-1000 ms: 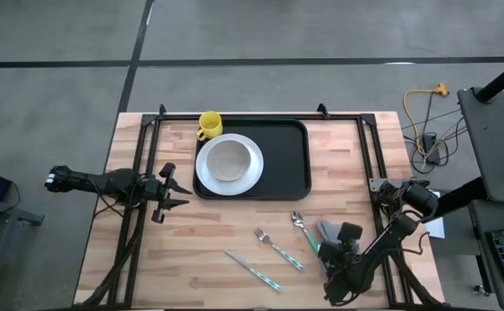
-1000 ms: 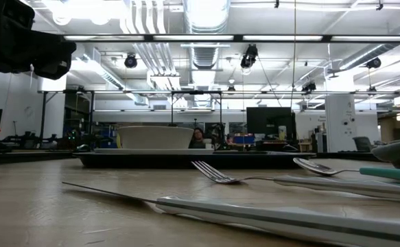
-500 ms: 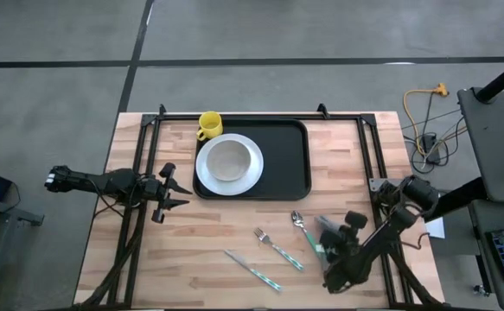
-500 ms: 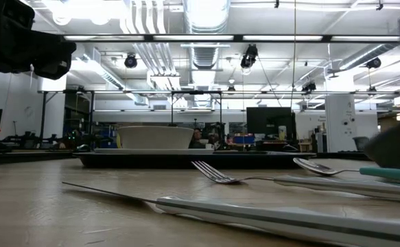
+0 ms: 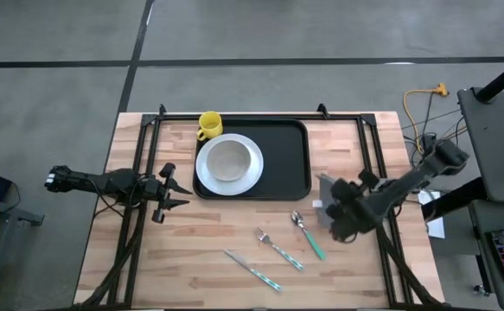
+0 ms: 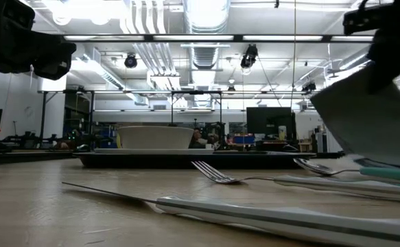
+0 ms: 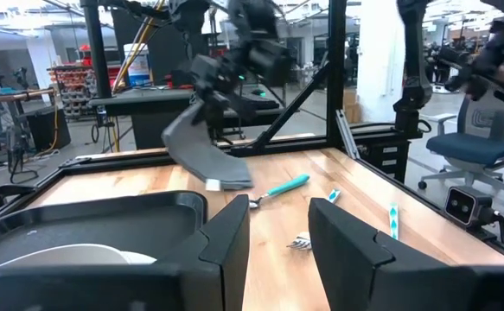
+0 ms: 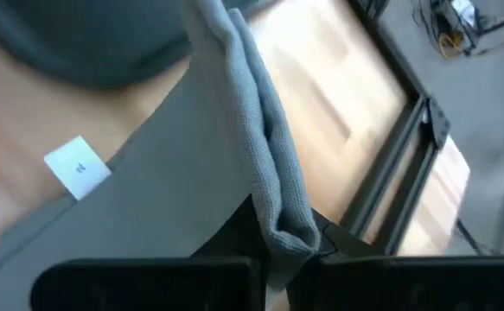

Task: Set up tray
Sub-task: Put the gray napkin on the black serving tray beside the white plate

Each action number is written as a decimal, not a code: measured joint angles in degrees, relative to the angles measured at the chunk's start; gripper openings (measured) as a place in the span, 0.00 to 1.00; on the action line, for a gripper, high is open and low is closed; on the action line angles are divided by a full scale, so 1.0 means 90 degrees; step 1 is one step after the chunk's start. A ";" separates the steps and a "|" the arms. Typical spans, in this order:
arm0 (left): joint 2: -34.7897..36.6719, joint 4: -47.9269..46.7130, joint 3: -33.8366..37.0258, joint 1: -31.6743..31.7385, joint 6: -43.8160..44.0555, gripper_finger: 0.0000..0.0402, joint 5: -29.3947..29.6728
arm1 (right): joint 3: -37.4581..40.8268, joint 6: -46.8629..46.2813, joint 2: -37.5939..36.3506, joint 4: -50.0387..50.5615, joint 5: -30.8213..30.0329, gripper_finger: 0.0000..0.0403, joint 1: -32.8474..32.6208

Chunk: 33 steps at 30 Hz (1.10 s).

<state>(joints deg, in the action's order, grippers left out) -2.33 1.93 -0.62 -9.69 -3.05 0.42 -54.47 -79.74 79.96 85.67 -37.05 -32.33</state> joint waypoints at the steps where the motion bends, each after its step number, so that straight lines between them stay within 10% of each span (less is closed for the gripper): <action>1: 0.0000 -0.0001 0.0000 0.0000 -0.0001 0.25 0.0001 | 0.0097 0.0124 -0.0218 -0.0083 -0.0171 0.02 0.0138; 14: 0.0000 -0.0005 0.0000 0.0002 0.0000 0.25 0.0001 | 0.0732 0.2298 -0.1669 -0.1766 -0.2167 0.02 0.2838; 23: 0.0000 -0.0005 0.0000 0.0001 -0.0001 0.25 0.0001 | 0.0667 0.5323 -0.1549 -0.4133 -0.2393 0.02 0.5127; 29: 0.0000 -0.0005 0.0000 0.0000 -0.0002 0.25 -0.0001 | 0.0667 0.7868 -0.1338 -0.6950 -0.1946 0.02 0.6517; 33: 0.0000 -0.0005 0.0000 0.0002 -0.0001 0.25 -0.0001 | 0.0660 0.8757 -0.1035 -0.8606 0.0100 0.02 0.7036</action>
<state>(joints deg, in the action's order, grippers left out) -2.33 1.89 -0.62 -9.67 -3.06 0.40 -48.53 -0.92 70.65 8.21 -36.15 30.99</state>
